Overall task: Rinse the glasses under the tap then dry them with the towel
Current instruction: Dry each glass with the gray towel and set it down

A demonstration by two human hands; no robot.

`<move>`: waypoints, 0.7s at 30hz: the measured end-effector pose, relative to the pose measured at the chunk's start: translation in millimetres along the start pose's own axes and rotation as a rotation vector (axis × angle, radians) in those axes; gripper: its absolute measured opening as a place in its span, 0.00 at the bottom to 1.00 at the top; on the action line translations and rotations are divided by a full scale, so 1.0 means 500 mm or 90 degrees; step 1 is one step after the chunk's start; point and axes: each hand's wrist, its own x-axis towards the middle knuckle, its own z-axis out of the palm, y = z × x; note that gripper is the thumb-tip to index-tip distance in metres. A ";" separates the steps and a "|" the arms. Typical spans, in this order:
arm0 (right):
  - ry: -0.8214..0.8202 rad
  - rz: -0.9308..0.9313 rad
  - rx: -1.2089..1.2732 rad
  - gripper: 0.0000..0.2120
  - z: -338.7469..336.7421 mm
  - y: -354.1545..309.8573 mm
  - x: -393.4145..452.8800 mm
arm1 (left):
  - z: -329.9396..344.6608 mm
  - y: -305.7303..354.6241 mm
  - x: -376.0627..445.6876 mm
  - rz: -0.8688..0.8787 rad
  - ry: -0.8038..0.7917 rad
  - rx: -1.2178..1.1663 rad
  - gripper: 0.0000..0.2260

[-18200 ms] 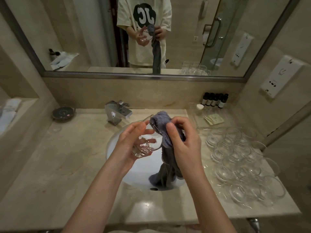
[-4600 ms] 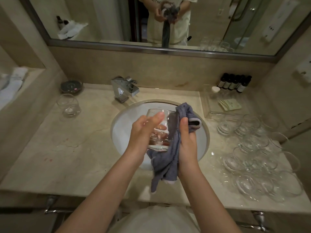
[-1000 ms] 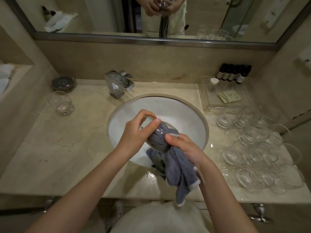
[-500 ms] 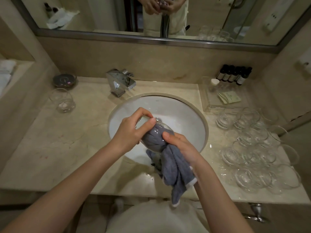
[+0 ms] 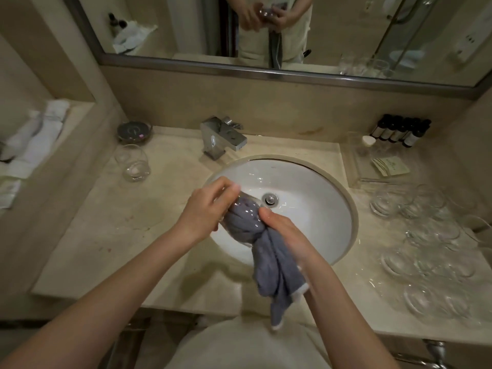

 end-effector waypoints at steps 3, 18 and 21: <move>0.060 -0.034 -0.169 0.12 0.035 0.002 0.019 | -0.018 -0.005 0.022 -0.334 -0.048 -0.095 0.22; 0.025 -0.042 -0.229 0.17 0.144 0.080 0.090 | -0.161 -0.041 0.031 -0.171 -0.051 -0.020 0.16; 0.002 0.075 -0.024 0.29 0.159 0.088 0.087 | -0.191 -0.071 0.012 0.137 0.020 0.026 0.10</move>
